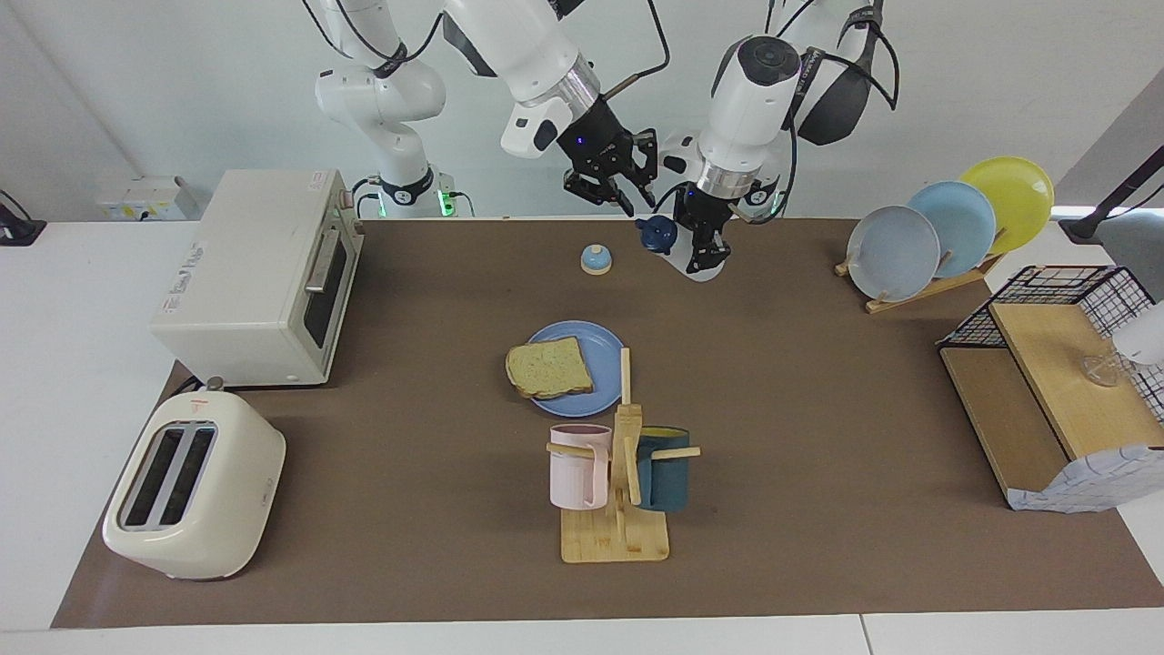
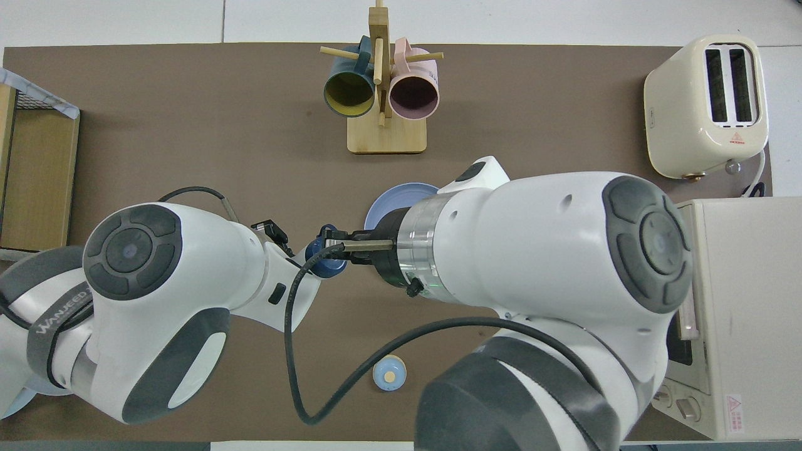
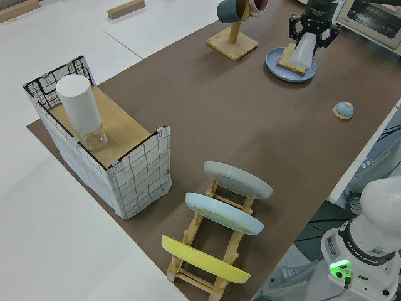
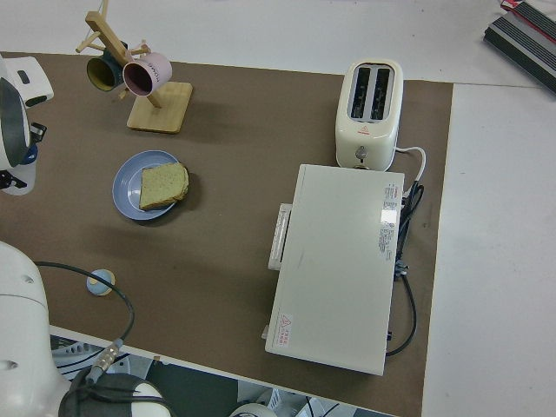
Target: Put bread on plate and add seasoning
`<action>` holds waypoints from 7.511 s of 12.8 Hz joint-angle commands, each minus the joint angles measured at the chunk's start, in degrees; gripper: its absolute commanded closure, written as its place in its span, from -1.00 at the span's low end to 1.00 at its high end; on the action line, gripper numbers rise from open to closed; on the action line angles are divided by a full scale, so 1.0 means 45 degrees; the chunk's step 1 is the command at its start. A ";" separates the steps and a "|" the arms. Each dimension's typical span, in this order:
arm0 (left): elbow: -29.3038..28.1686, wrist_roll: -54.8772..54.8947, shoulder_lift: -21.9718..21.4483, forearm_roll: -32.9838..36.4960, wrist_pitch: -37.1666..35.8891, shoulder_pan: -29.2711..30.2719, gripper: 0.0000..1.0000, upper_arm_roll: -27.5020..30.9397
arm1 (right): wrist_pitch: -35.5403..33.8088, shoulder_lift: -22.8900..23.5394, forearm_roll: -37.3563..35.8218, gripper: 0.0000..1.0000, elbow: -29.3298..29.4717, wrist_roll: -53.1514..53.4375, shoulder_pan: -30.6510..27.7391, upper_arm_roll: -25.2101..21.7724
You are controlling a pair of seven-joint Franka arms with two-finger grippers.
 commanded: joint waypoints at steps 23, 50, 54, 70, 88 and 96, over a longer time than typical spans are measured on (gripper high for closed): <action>-0.0341 0.0084 -0.0418 0.0282 0.0189 -0.0167 1.00 0.0126 | 0.0855 0.0085 0.0071 0.90 -0.0450 0.0094 -0.0119 0.0059; -0.0341 0.0045 -0.0399 0.0282 0.0424 -0.0148 1.00 0.0107 | 0.0954 0.0164 0.1614 1.00 -0.0568 0.0426 -0.0119 -0.0781; -0.0341 0.0045 -0.0399 0.0282 0.0404 -0.0167 1.00 0.0107 | 0.0328 0.0183 0.1847 1.00 -0.0354 0.0602 -0.0216 -0.1132; -0.0498 0.0084 -0.0418 0.0302 0.0404 -0.0070 1.00 0.0126 | -0.0803 -0.0246 0.0199 -1.00 -0.0587 -0.0101 -0.0294 -0.2128; 0.1120 -0.3117 0.2390 0.5883 -0.0044 -0.0810 1.00 -0.0069 | -0.7641 -0.1048 -0.6160 -1.00 0.0584 -0.6681 -0.0860 -0.7635; 0.4773 -0.4111 0.6920 0.8870 -0.3126 -0.2000 1.00 -0.0069 | -0.7739 -0.0989 -0.6081 -1.00 0.0858 -0.6195 -0.0861 -0.6894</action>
